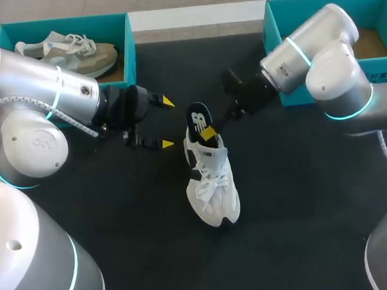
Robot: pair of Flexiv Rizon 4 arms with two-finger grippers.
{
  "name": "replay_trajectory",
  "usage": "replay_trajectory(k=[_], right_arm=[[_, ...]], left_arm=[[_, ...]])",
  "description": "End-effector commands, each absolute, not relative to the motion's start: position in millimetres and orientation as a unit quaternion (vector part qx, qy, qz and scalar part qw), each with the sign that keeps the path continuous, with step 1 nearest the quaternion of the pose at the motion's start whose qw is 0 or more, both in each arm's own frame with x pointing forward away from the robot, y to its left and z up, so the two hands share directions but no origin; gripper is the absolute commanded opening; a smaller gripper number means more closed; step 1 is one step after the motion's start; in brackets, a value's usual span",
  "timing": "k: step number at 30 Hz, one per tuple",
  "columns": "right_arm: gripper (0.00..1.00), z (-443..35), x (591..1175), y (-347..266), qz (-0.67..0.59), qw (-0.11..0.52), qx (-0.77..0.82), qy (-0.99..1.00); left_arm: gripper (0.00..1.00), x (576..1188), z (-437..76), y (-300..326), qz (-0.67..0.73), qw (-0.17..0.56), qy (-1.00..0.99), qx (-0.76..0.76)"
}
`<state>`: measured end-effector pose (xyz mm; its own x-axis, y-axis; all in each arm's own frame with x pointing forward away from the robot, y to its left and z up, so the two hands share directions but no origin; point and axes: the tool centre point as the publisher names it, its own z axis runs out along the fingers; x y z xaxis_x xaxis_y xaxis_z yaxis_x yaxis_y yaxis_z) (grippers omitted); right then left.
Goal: Take the shoe out of the shoebox, open the shoe tongue, remove and reinsert the insole, then place the shoe into the shoebox
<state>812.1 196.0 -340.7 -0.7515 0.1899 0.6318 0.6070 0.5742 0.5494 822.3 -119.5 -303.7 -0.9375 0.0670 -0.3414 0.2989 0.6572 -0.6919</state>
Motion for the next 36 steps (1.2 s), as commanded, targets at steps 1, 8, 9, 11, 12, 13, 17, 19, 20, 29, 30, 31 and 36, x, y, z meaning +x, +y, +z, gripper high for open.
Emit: replay_trajectory(k=[1,8,9,11,12,13,17,19,20,29,30,31,36], right_arm=[[0.29,-342,817,199,-0.373,0.271,-0.227,-0.858],[0.00,-350,815,201,-0.355,0.281,-0.226,-0.863],[0.00,-350,815,202,-0.349,0.288,-0.228,-0.862],[0.00,-350,813,201,-0.342,0.294,-0.234,-0.861],[0.00,-349,813,200,-0.338,0.302,-0.238,-0.859],[0.00,-350,812,199,-0.333,0.309,-0.239,-0.858],[0.00,-351,807,196,-0.313,0.325,-0.251,-0.856],[0.00,-353,804,195,-0.299,0.329,-0.255,-0.859],[0.00,-354,802,194,-0.293,0.330,-0.257,-0.859],[0.00,-366,780,188,-0.274,0.342,-0.272,-0.857],[0.00,-367,778,189,-0.274,0.342,-0.273,-0.856],[0.00,-368,777,189,-0.274,0.343,-0.273,-0.856],[0.00,-368,775,189,-0.269,0.341,-0.276,-0.858]], left_arm=[[1.00,822,-304,-120,-0.399,0.145,0.900,0.102],[1.00,822,-304,-120,-0.399,0.145,0.900,0.102],[1.00,822,-304,-120,-0.399,0.145,0.900,0.102],[1.00,822,-304,-120,-0.399,0.145,0.900,0.102],[1.00,822,-304,-120,-0.399,0.145,0.900,0.102],[1.00,822,-304,-120,-0.399,0.145,0.900,0.102],[1.00,822,-304,-120,-0.399,0.145,0.900,0.102],[1.00,822,-304,-120,-0.399,0.145,0.900,0.102],[1.00,822,-304,-120,-0.399,0.145,0.900,0.102],[1.00,822,-304,-120,-0.399,0.145,0.900,0.102],[1.00,822,-304,-120,-0.399,0.145,0.900,0.102],[1.00,822,-304,-120,-0.399,0.145,0.900,0.102],[1.00,822,-304,-120,-0.399,0.145,0.900,0.102]])
